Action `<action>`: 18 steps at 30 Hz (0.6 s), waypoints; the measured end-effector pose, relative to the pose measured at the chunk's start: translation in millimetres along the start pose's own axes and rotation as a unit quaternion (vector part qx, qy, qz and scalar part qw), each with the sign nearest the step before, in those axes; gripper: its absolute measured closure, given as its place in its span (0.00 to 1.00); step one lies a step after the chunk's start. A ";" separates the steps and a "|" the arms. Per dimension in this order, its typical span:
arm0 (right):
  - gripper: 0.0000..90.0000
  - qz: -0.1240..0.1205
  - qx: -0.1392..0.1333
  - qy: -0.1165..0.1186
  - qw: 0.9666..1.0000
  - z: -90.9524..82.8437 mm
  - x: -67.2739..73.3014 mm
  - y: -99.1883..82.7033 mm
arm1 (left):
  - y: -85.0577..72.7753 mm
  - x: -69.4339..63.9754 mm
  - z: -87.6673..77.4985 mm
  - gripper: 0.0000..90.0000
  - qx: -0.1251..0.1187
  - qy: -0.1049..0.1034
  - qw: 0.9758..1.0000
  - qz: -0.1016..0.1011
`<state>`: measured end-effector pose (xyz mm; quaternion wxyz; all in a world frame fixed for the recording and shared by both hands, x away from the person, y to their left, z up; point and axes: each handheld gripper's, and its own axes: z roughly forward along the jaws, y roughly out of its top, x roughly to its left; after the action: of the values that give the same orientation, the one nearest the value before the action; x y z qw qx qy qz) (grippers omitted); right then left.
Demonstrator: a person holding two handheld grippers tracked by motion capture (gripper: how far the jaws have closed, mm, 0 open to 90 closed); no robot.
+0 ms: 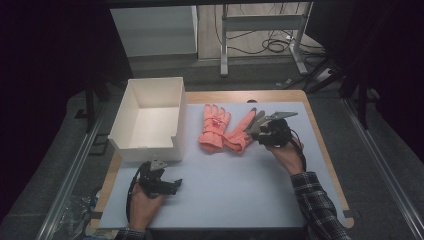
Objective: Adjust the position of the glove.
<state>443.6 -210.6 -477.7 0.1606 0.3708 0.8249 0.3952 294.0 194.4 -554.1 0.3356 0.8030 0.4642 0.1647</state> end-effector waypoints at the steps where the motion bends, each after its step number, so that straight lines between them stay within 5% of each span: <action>1: 0.57 0.000 0.001 -0.003 1.000 2.3 -0.4 1.7 | 0.0 0.0 0.0 0.00 0.000 0.000 1.000 0.000; 5: 0.66 -0.003 0.004 -0.008 1.000 11.1 -1.8 9.1 | 0.0 0.0 0.0 0.00 0.000 0.000 1.000 0.000; 12: 0.68 -0.007 0.009 -0.018 1.000 24.5 -3.3 19.3 | 0.0 0.0 0.0 0.00 0.000 0.000 1.000 0.000; 18: 0.55 -0.011 0.036 -0.052 0.998 43.7 -9.1 17.9 | 0.0 0.0 0.0 0.00 0.000 0.000 1.000 0.000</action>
<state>482.8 -186.7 -491.9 0.1941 0.3877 0.8331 0.3435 294.0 194.4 -554.1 0.3358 0.8030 0.4640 0.1649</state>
